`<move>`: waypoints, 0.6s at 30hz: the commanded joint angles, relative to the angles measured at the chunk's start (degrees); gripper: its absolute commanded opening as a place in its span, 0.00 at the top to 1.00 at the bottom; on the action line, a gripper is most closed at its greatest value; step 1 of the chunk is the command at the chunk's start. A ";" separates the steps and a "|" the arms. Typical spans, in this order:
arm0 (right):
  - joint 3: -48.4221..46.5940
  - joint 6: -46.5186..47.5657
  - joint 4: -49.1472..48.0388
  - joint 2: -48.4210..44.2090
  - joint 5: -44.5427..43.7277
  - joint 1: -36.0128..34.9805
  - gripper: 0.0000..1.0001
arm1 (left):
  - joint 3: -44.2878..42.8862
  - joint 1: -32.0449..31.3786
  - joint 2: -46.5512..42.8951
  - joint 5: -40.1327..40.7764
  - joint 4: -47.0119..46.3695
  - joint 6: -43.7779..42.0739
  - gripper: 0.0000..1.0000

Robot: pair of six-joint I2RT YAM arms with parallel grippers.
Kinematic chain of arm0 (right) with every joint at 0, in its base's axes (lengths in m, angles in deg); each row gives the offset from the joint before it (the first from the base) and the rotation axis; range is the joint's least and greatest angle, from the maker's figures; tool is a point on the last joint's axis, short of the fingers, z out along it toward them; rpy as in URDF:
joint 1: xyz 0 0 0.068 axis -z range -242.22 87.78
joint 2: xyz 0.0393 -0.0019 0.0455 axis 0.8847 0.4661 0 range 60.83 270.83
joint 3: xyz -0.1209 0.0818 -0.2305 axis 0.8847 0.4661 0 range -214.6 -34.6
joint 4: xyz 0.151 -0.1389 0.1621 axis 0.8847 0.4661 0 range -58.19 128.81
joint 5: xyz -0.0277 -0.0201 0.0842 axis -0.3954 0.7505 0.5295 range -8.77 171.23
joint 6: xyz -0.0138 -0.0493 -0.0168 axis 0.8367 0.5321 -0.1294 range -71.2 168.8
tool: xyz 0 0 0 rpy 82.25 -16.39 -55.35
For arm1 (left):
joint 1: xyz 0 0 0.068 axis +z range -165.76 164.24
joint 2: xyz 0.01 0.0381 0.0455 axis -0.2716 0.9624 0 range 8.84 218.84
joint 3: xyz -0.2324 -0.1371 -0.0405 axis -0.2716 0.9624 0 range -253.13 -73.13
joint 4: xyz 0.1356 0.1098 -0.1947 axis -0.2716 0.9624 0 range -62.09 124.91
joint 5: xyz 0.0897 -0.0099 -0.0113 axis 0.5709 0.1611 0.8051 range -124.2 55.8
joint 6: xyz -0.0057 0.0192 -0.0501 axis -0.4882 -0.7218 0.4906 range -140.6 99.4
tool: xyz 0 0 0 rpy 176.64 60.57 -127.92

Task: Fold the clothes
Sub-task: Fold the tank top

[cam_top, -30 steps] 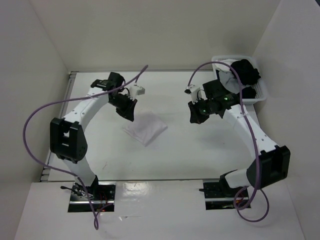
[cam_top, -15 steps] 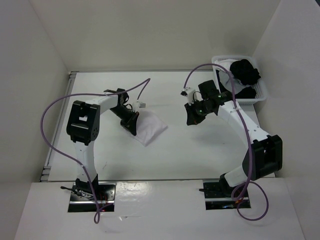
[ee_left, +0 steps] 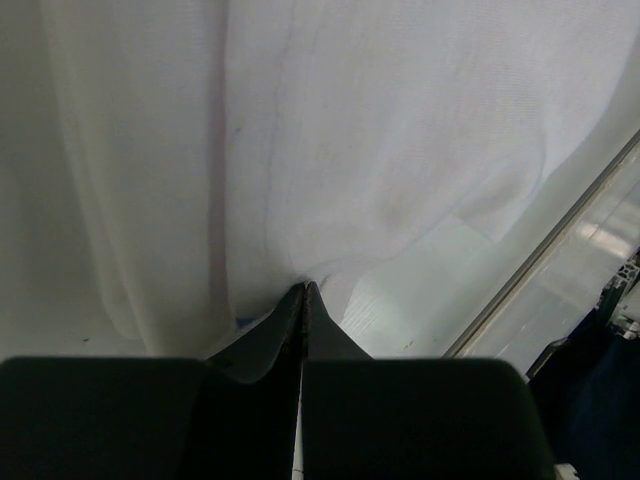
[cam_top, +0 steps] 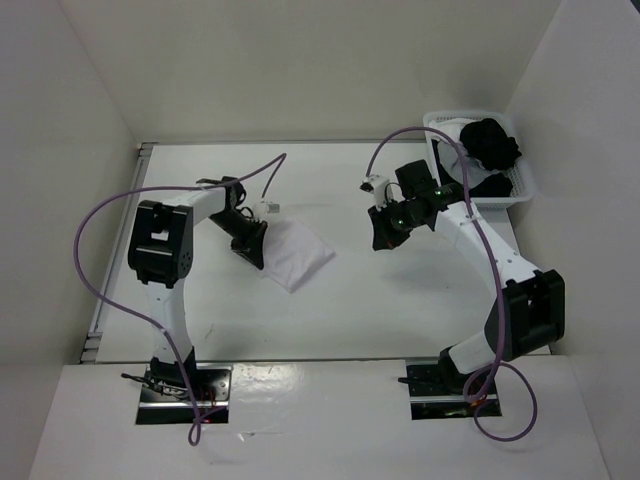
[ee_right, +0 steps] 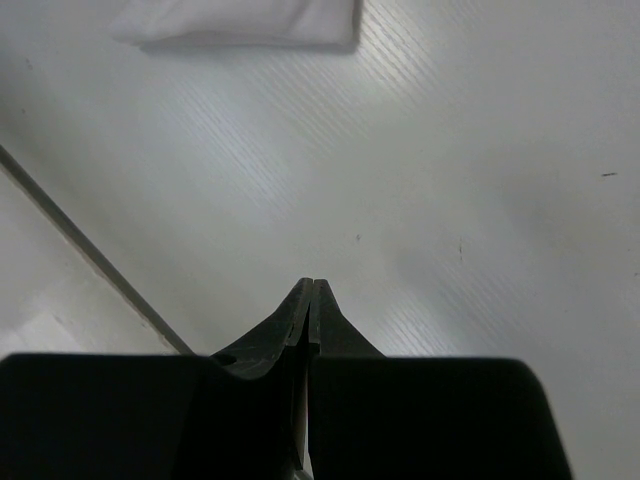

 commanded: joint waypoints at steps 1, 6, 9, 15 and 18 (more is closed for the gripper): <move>-4.02 0.54 -0.87 -0.26 0.02 -2.62 0.98 | -2.93 0.16 -6.92 -0.84 2.50 -0.72 1.00; -8.16 1.86 -0.35 6.68 3.34 -7.11 0.98 | -5.48 3.41 -18.79 -1.45 4.97 -0.72 1.00; -9.74 3.35 -1.05 11.34 9.58 -7.65 1.00 | -2.85 6.30 -25.64 -1.98 4.19 -0.03 1.00; -17.72 6.25 0.61 23.55 18.71 -8.17 1.00 | 8.20 14.30 -37.60 -2.51 -2.40 1.56 0.98; -23.61 9.58 5.97 29.18 24.68 -8.17 1.00 | 11.65 17.47 -41.39 -0.85 -4.61 2.71 0.97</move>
